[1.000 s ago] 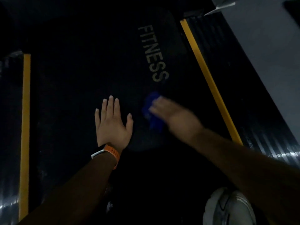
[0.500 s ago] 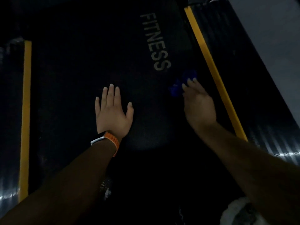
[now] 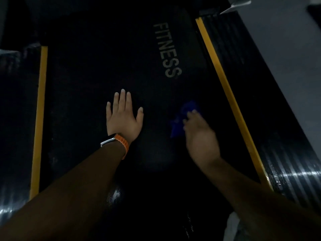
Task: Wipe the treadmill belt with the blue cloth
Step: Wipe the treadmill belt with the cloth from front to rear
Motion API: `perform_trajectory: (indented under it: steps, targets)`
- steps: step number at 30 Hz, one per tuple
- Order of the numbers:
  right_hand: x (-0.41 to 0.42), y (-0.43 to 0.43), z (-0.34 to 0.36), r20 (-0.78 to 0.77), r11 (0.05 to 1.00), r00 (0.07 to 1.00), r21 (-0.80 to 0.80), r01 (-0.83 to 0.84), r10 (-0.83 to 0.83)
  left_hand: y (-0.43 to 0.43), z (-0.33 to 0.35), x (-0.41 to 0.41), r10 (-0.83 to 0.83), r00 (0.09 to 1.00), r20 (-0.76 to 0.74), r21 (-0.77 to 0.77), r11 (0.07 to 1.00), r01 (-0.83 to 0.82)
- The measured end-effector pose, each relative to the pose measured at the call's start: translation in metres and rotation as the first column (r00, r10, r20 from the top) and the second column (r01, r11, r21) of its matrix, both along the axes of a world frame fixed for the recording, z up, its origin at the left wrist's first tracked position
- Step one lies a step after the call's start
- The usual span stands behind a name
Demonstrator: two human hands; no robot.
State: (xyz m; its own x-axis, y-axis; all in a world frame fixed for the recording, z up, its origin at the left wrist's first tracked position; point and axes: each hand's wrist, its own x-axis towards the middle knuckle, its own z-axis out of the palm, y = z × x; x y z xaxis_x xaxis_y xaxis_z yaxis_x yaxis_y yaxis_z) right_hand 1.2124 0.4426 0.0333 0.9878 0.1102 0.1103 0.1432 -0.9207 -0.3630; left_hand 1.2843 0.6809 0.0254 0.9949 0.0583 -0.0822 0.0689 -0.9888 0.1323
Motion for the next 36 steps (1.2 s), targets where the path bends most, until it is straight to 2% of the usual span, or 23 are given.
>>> perform_trajectory:
  steps: [3, 4, 5, 7, 9, 10, 12, 14, 15, 16, 18, 20, 21, 22, 25, 26, 28, 30, 32, 34, 36]
  targets:
    - [-0.026, 0.015, -0.002, -0.105, 0.942, 0.938, -0.037, -0.335, 0.329, 0.002, 0.002, -0.025, -0.008, 1.000, 0.001, 0.010, 1.000, 0.008]
    - [-0.017, 0.001, -0.001, -0.090, 0.936, 0.935, -0.057, -0.348, 0.342, 0.003, 0.001, -0.034, -0.015, 1.000, 0.010, 0.009, 1.000, 0.015]
    - [-0.007, -0.017, 0.001, -0.082, 0.958, 0.958, -0.061, -0.280, 0.275, 0.004, 0.000, -0.040, -0.018, 1.000, 0.016, 0.005, 1.000, 0.018]
    - [0.010, -0.049, 0.006, -0.079, 0.994, 0.997, -0.111, -0.025, 0.016, 0.006, -0.001, -0.046, -0.014, 1.000, 0.023, 0.006, 1.000, 0.013]
    - [0.010, -0.051, 0.003, -0.058, 0.972, 0.974, -0.108, 0.210, -0.217, 0.007, -0.003, -0.044, -0.005, 1.000, 0.029, 0.006, 1.000, 0.005]
    - [0.000, -0.034, 0.004, -0.072, 0.965, 0.968, -0.124, 0.230, -0.240, 0.007, -0.004, -0.044, -0.004, 1.000, 0.030, 0.000, 1.000, 0.004]
    - [-0.032, 0.004, -0.004, -0.146, 0.985, 0.988, -0.167, 0.032, -0.057, 0.006, -0.006, -0.045, -0.009, 0.999, 0.040, -0.016, 1.000, 0.009]
    - [-0.055, 0.015, -0.002, -0.210, 0.962, 0.954, -0.128, -0.241, 0.212, 0.005, -0.005, -0.047, -0.011, 0.999, 0.053, -0.021, 1.000, 0.012]
    - [-0.052, 0.004, 0.001, -0.172, 0.955, 0.947, -0.075, -0.286, 0.270, 0.005, -0.005, -0.046, -0.011, 0.999, 0.051, -0.016, 1.000, 0.011]
    - [-0.043, -0.012, 0.001, -0.124, 0.962, 0.958, -0.059, -0.267, 0.258, 0.005, -0.005, -0.045, -0.010, 0.999, 0.045, -0.010, 1.000, 0.011]
    - [-0.021, -0.046, 0.005, -0.094, 0.999, 0.995, -0.028, 0.037, -0.040, 0.004, -0.006, -0.045, -0.012, 0.999, 0.038, 0.002, 1.000, 0.012]
    - [-0.013, -0.050, 0.009, -0.089, 0.950, 0.946, 0.004, 0.312, -0.310, 0.004, -0.007, -0.045, -0.009, 0.999, 0.048, -0.001, 1.000, 0.009]
    - [-0.019, -0.032, 0.006, -0.091, 0.936, 0.932, -0.010, 0.353, -0.352, 0.005, -0.007, -0.045, -0.009, 0.999, 0.052, -0.006, 1.000, 0.009]
    - [-0.032, -0.011, 0.003, -0.088, 0.952, 0.948, -0.008, 0.307, -0.307, 0.005, -0.007, -0.046, -0.009, 0.998, 0.054, -0.008, 1.000, 0.009]
    - [-0.068, 0.022, -0.005, -0.091, 0.987, 0.993, 0.145, -0.064, 0.078, 0.004, -0.007, -0.046, -0.008, 0.999, 0.052, 0.005, 1.000, 0.008]
    - [-0.061, 0.013, -0.005, -0.064, 0.980, 0.984, 0.116, -0.160, 0.168, 0.004, -0.006, -0.046, -0.009, 0.999, 0.050, 0.005, 1.000, 0.008]
    - [-0.022, -0.024, -0.002, -0.026, 0.987, 0.987, -0.002, -0.161, 0.161, 0.004, -0.006, -0.045, -0.008, 0.999, 0.053, 0.001, 1.000, 0.008]
    - [0.016, -0.051, 0.002, -0.061, 0.997, 0.996, -0.047, 0.064, -0.067, 0.004, -0.007, -0.045, -0.006, 0.998, 0.066, 0.002, 1.000, 0.006]
    - [0.025, -0.032, 0.002, -0.031, 0.973, 0.989, -0.188, 0.135, -0.144, 0.004, -0.008, -0.046, -0.007, 0.998, 0.068, -0.004, 1.000, 0.007]
    - [0.009, 0.006, -0.001, -0.032, 0.964, 0.997, -0.257, 0.060, -0.071, 0.003, -0.008, -0.046, -0.008, 0.997, 0.072, -0.009, 1.000, 0.009]
    - [-0.004, 0.020, 0.003, -0.089, 0.965, 0.989, -0.226, -0.133, 0.116, 0.003, -0.007, -0.046, -0.005, 0.997, 0.076, -0.013, 1.000, 0.006]
